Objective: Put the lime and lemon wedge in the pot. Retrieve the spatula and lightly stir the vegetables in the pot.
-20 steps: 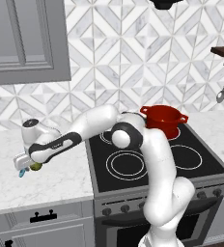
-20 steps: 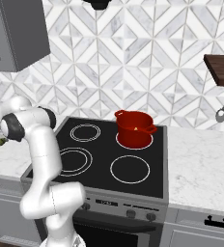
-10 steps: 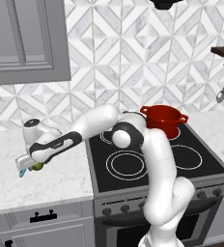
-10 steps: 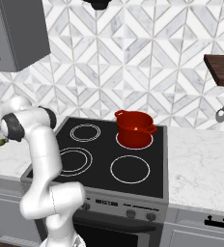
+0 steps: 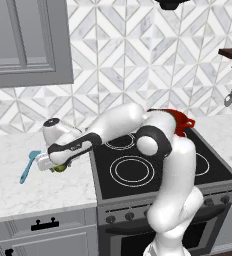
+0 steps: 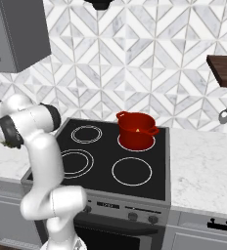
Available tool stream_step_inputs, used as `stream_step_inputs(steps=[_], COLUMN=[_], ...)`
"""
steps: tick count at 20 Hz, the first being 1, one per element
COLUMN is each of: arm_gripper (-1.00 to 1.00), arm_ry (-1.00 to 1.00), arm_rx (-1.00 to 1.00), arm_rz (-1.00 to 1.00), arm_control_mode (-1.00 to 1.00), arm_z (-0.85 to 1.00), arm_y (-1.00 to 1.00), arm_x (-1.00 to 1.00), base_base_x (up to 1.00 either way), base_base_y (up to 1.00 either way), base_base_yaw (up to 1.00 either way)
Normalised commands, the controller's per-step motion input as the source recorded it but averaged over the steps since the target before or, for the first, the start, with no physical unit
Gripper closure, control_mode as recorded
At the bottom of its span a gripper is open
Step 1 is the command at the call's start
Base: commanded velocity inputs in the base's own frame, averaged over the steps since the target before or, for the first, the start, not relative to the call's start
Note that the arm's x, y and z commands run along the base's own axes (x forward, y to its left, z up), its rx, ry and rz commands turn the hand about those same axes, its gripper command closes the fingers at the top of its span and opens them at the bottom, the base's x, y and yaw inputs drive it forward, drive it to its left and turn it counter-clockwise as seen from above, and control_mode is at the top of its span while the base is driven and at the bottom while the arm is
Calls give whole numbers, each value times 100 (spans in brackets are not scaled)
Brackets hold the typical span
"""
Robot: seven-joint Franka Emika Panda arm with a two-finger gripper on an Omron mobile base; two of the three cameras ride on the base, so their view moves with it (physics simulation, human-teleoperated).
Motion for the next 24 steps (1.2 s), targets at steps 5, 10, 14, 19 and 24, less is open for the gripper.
stream_step_inputs(steps=[5, 10, 14, 19, 24], arm_gripper=[100, 100, 100, 100, 100], arm_ry=[0, 5, 7, 7, -4], arm_rx=[2, 11, 4, 0, 0], arm_rz=[-30, -37, -38, -31, -5], arm_control_mode=[-100, -100, -100, -100, -100], arm_z=[8, 61, 60, 16, 23], arm_y=[-100, -100, -100, -97, -43], arm_x=[-5, 0, 7, 21, 22], base_base_x=[0, 0, 0, 0, 0], base_base_y=[0, 0, 0, 0, 0], base_base_yaw=[0, 0, 0, 0, 0])
